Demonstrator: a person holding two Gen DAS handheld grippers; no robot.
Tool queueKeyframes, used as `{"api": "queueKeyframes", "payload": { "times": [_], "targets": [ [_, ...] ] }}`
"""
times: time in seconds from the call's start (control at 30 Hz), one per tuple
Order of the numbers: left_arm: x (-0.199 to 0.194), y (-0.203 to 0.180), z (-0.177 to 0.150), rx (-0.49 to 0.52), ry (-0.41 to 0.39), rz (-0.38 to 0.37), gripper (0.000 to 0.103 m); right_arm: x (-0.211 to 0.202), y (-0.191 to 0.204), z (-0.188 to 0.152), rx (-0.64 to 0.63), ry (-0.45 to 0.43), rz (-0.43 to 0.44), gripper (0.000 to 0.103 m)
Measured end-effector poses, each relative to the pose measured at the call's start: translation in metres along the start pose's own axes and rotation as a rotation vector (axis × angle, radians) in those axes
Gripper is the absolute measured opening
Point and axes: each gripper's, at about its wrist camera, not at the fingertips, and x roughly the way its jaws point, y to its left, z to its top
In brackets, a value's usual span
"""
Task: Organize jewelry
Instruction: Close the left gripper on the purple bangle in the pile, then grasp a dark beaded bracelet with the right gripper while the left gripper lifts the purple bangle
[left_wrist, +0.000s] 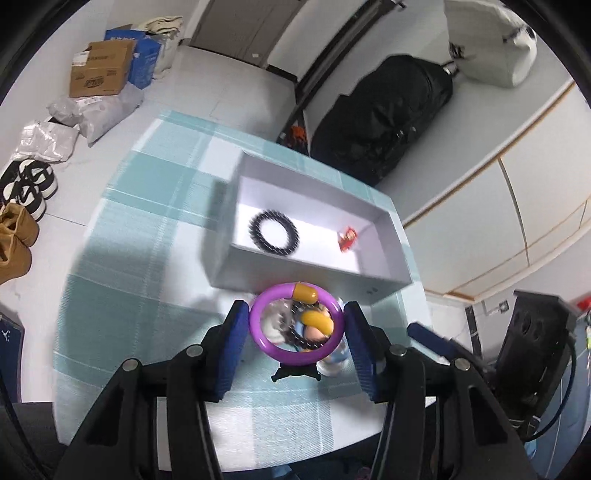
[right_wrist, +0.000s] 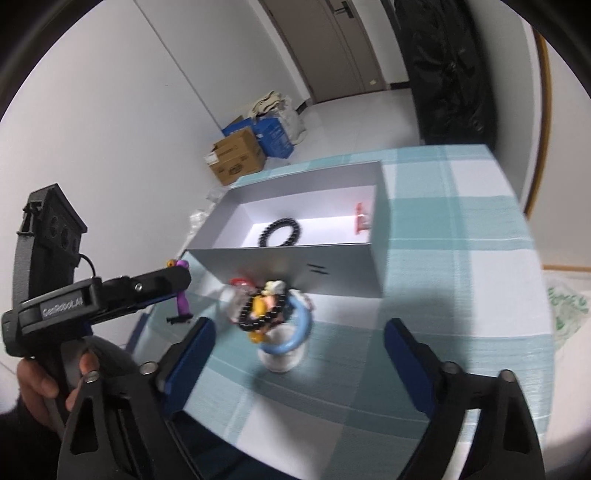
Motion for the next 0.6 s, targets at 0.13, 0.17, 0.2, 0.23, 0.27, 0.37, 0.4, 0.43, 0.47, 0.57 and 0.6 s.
{"api": "queueKeyframes", "payload": {
  "times": [0.13, 0.17, 0.2, 0.23, 0.27, 0.37, 0.4, 0.43, 0.47, 0.57, 0.6],
  "targets": [
    [-0.006, 0.008, 0.005, -0.02, -0.02, -0.006, 0.047, 0.012, 0.006, 0.006, 0.004, 0.035, 0.042, 0.067],
    [-0.007, 0.01, 0.004, -0.024, -0.022, -0.008, 0.047, 0.016, 0.009, 0.007, 0.005, 0.045, 0.05, 0.065],
    [-0.007, 0.011, 0.005, -0.028, -0.025, -0.009, 0.047, 0.019, 0.01, 0.007, 0.008, 0.052, 0.057, 0.065],
    [-0.007, 0.012, 0.006, -0.032, -0.027, -0.011, 0.047, 0.022, 0.012, 0.008, 0.01, 0.062, 0.067, 0.065],
    [-0.007, 0.013, 0.007, -0.034, -0.028, -0.014, 0.047, 0.025, 0.013, 0.008, 0.009, 0.07, 0.067, 0.065],
    [-0.008, 0.017, 0.01, -0.037, -0.029, -0.021, 0.047, 0.036, 0.017, 0.008, 0.015, 0.105, 0.074, 0.058],
    [-0.008, 0.017, 0.011, -0.038, -0.028, -0.024, 0.047, 0.039, 0.017, 0.008, 0.017, 0.114, 0.071, 0.057],
    [-0.008, 0.018, 0.011, -0.037, -0.026, -0.026, 0.047, 0.041, 0.018, 0.008, 0.016, 0.121, 0.067, 0.057],
    [-0.008, 0.018, 0.011, -0.036, -0.026, -0.026, 0.047, 0.043, 0.019, 0.008, 0.012, 0.125, 0.065, 0.053],
    [-0.009, 0.018, 0.011, -0.03, -0.024, -0.031, 0.047, 0.048, 0.021, 0.008, 0.008, 0.137, 0.054, 0.046],
    [-0.009, 0.018, 0.012, -0.028, -0.023, -0.031, 0.047, 0.05, 0.023, 0.009, 0.008, 0.14, 0.051, 0.043]
  ]
}}
